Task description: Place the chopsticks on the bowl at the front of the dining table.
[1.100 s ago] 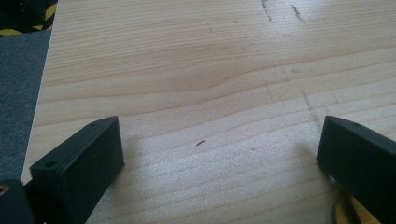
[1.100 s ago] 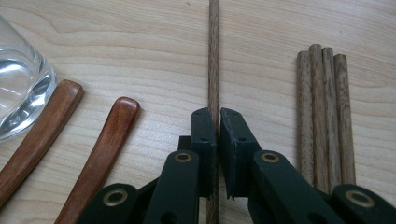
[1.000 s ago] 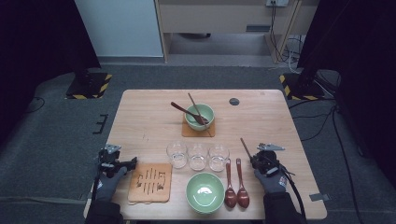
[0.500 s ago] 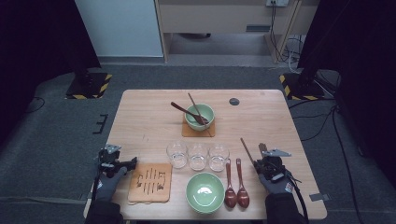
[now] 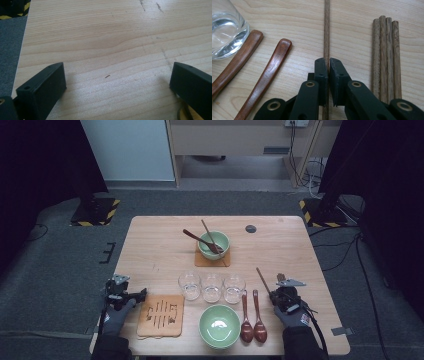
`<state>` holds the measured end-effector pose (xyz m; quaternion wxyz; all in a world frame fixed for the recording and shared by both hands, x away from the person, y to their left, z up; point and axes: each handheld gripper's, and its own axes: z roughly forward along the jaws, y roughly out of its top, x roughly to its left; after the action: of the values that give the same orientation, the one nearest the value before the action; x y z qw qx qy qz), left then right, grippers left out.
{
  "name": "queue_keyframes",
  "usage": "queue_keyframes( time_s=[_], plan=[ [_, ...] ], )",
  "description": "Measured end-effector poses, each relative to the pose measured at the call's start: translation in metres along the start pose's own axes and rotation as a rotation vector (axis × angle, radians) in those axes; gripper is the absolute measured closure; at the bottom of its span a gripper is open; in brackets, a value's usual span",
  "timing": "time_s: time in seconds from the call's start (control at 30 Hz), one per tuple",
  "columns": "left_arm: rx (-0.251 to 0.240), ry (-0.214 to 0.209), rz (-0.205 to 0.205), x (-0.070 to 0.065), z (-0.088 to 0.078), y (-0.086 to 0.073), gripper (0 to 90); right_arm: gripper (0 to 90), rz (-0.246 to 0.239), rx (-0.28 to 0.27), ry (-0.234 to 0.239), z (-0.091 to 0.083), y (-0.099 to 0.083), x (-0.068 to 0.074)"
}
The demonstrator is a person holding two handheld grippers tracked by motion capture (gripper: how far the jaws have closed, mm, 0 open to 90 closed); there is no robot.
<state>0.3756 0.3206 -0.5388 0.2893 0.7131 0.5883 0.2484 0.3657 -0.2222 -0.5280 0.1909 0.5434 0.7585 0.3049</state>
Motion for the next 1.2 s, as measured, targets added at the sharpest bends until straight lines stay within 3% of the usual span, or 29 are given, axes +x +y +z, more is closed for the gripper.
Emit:
queue_keyframes(
  time_s=[0.23,0.87,1.2],
  plan=[
    [0.0,0.0,0.0,0.0,0.0,0.0,0.0,85.1,0.012,-0.007,0.007,0.0,0.001,-0.001],
    [0.0,0.0,0.0,0.0,0.0,0.0,0.0,85.2,0.047,-0.115,0.011,-0.021,0.021,-0.006],
    [0.0,0.0,0.0,0.0,0.0,0.0,0.0,85.2,0.047,-0.177,0.024,-0.028,0.048,0.001]
  ],
)
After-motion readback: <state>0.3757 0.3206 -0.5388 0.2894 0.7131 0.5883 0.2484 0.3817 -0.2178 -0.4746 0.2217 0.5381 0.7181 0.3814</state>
